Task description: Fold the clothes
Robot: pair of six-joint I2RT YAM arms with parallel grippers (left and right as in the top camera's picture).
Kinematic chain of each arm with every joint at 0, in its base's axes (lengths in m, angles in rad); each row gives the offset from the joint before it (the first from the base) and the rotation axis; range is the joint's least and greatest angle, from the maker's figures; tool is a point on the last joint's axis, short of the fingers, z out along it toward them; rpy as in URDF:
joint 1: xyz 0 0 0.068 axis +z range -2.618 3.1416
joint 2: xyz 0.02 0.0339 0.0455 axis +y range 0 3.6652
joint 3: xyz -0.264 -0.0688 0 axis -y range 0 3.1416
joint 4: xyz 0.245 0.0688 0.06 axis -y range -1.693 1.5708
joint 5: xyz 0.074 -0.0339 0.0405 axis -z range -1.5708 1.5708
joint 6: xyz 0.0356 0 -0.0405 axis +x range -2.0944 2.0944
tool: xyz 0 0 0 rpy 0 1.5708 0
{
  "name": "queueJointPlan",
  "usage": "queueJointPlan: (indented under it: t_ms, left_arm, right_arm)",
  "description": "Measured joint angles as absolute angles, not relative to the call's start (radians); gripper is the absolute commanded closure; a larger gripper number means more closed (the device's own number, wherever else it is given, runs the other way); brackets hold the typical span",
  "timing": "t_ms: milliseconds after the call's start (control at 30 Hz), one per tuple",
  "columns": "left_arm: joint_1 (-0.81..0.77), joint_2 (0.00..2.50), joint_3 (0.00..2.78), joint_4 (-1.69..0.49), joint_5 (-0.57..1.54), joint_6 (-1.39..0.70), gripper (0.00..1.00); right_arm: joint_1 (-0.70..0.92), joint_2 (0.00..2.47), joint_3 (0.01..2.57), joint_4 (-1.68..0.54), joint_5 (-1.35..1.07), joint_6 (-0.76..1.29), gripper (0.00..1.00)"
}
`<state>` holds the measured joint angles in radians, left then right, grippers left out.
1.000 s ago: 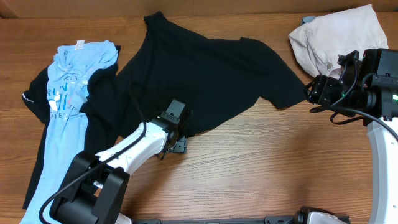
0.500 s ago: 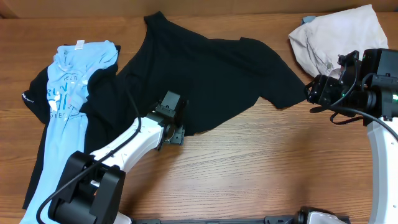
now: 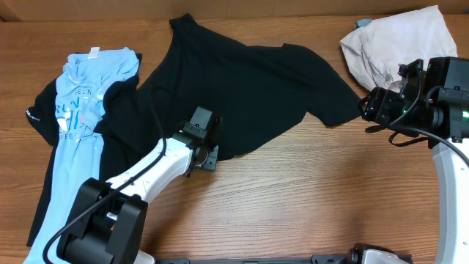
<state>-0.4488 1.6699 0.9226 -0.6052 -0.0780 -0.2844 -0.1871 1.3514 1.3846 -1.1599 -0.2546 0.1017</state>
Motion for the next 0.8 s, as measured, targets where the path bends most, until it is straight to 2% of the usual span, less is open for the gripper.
queueJointPlan:
  t_ms: [167, 367, 500, 567, 800]
  left_arm:
    - [-0.449, 1.67, 0.913, -0.609, -0.075, -0.284, 0.47]
    - [-0.449, 1.67, 0.885, -0.593, -0.079, -0.284, 0.59]
    - [-0.449, 1.67, 0.869, -0.583, -0.08, -0.286, 0.79]
    - [-0.449, 1.67, 0.866, -0.583, -0.083, -0.291, 0.96]
    - [-0.441, 1.668, 0.888, -0.648, -0.083, -0.296, 0.96]
  right_arm:
    - [-0.187, 1.351, 1.384, -1.16, -0.254, 0.101, 0.3]
    - [-0.187, 1.351, 1.384, -1.156, -0.254, 0.101, 0.3]
    - [-0.187, 1.351, 1.385, -1.151, -0.255, 0.101, 0.26]
    - [-0.187, 1.351, 1.384, -1.144, -0.255, 0.104, 0.26]
    - [-0.187, 1.351, 1.384, -1.137, -0.255, 0.104, 0.25]
